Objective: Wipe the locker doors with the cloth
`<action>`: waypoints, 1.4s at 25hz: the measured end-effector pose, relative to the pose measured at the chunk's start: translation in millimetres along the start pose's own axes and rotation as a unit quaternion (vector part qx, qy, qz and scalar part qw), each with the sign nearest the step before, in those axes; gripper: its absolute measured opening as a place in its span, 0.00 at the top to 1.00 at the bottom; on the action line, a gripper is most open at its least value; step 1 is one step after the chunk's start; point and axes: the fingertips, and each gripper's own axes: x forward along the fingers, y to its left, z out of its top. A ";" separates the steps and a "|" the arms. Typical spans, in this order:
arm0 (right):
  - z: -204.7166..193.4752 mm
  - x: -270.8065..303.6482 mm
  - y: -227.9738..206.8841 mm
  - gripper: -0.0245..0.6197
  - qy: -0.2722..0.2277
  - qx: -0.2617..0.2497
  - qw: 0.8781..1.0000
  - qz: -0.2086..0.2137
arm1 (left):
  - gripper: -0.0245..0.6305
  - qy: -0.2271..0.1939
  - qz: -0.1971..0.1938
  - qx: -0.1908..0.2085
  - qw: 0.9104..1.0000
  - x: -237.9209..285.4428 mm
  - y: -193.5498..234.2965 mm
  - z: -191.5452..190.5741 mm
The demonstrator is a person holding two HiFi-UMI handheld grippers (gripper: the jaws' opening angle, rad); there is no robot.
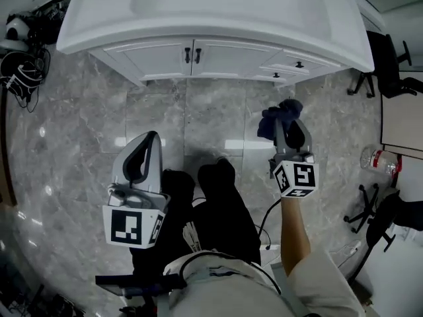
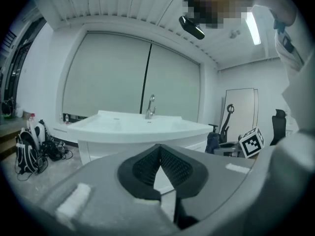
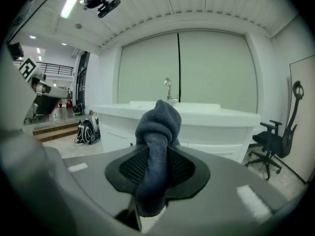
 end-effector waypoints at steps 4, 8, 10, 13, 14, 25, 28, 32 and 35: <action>115.1 -67.7 19.7 0.80 -0.014 0.001 1.000 0.006 | 0.96 0.003 -0.009 0.012 1.000 -34.0 -24.0 113.3; 200.1 -128.5 21.8 0.80 -0.020 -0.001 1.000 -0.001 | 0.96 -0.013 -0.014 0.021 1.000 -59.5 -48.4 206.2; 233.5 -153.0 23.4 0.80 -0.025 -0.003 1.000 0.001 | 0.96 -0.023 -0.016 0.018 0.999 -70.2 -58.4 239.9; 274.9 -181.9 24.3 0.80 -0.042 -0.004 0.999 0.003 | 0.96 -0.028 -0.016 0.027 0.999 -77.8 -73.8 270.5; 286.0 -188.6 23.7 0.80 -0.050 -0.003 0.999 0.004 | 0.96 -0.030 -0.016 0.032 0.999 -78.2 -79.6 276.5; 356.2 -206.9 39.9 0.82 -0.124 -0.006 0.991 0.041 | 0.96 -0.070 -0.016 0.051 0.996 -81.7 -115.0 321.9; 360.9 -209.0 40.6 0.82 -0.133 -0.013 0.990 0.042 | 0.96 -0.073 -0.019 0.056 0.996 -80.3 -119.4 324.6; 363.2 -209.4 40.0 0.82 -0.133 -0.010 0.990 0.041 | 0.96 -0.073 -0.024 0.059 0.995 -78.2 -121.3 327.0; 365.3 -210.1 38.1 0.82 -0.135 -0.010 0.990 0.039 | 0.96 -0.073 -0.026 0.060 0.995 -75.8 -121.7 328.4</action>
